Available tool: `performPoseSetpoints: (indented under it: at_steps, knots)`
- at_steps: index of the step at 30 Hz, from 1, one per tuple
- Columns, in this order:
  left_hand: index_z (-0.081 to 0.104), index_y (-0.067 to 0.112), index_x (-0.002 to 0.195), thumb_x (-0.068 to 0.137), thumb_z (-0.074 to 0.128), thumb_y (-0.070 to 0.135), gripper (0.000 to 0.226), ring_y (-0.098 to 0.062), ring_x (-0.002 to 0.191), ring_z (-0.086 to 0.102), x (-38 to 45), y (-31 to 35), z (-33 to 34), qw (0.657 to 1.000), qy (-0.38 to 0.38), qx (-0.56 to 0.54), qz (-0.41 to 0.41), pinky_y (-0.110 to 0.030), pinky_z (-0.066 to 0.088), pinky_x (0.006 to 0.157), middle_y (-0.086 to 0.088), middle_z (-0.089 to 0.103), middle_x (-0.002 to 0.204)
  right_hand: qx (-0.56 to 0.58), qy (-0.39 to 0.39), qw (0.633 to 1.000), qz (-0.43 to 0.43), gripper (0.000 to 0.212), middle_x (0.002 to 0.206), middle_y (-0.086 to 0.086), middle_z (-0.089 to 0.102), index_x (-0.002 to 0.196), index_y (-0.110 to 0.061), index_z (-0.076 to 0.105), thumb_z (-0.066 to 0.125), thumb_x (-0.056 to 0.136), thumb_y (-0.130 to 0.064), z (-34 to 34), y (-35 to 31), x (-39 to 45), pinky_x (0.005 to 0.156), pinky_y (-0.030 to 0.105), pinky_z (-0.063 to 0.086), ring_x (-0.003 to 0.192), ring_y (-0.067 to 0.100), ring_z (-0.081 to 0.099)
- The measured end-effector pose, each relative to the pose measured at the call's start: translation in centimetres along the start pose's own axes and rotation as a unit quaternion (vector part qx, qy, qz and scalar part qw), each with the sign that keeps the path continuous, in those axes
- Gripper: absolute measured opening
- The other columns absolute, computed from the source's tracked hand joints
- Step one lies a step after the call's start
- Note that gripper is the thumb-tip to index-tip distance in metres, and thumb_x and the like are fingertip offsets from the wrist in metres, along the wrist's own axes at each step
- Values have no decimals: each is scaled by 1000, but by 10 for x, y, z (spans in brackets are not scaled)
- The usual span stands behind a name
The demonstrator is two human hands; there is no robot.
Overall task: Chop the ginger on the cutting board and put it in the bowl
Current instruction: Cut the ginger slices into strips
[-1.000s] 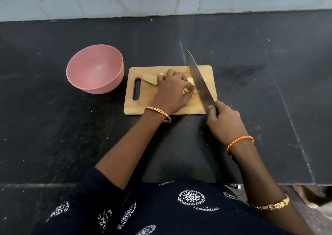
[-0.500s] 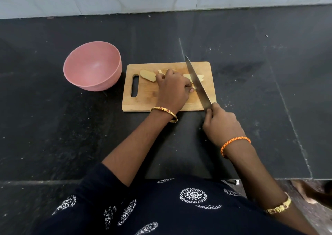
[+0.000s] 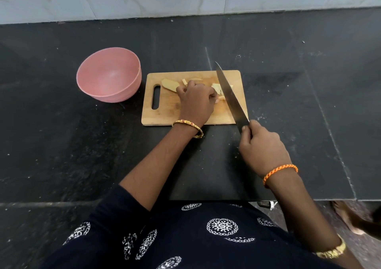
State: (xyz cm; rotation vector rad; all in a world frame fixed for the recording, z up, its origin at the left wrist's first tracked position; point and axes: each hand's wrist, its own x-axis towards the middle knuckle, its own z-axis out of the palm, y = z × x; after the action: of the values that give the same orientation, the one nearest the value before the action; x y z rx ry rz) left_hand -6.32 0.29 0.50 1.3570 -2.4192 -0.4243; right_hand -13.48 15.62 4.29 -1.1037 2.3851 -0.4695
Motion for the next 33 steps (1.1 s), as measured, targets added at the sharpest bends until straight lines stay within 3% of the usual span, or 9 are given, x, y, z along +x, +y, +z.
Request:
performPoseSetpoints:
  at_steps: [8,13,21,26,29,33]
  knots:
    - [71,24,98,89,57,30,18,-20,110,45,0,-1,0,1000,5,11,10,-37,21,86,3,67,101,-42,-15,999,3,24,80,13,57,97,-14,47,30,99,-31,7,-8,14,69,41,51,74,35,59]
    - [70,20,100,91,53,25,19,-21,110,45,-1,2,3,998,16,48,38,-37,21,85,1,67,104,-58,-73,996,7,25,88,16,56,108,-11,46,30,100,-28,3,-13,19,75,44,53,81,34,60]
    - [71,20,97,90,52,22,21,-20,106,46,2,6,3,999,27,34,3,-37,20,83,2,68,96,-30,-100,994,26,21,86,13,59,105,-15,48,33,100,-28,0,-8,8,76,47,56,79,31,63]
    - [70,19,94,88,53,17,19,-20,106,44,6,5,-5,1000,4,-6,-5,-36,19,81,2,67,95,14,-72,997,27,25,79,10,58,92,-14,55,34,97,-28,-18,-8,8,71,41,55,74,30,60]
    - [69,23,93,88,54,20,16,-20,105,47,14,-8,-17,997,42,-54,-32,-33,18,78,5,67,97,31,-49,998,25,26,76,9,56,83,-15,53,35,96,-29,-22,-14,14,65,38,53,66,27,56]
    - [68,22,104,88,56,22,20,-21,108,50,34,-32,-32,999,30,-1,-39,-36,26,85,1,65,105,29,-60,998,23,26,76,7,54,89,-12,54,34,97,-27,-23,-22,27,62,36,53,63,22,54]
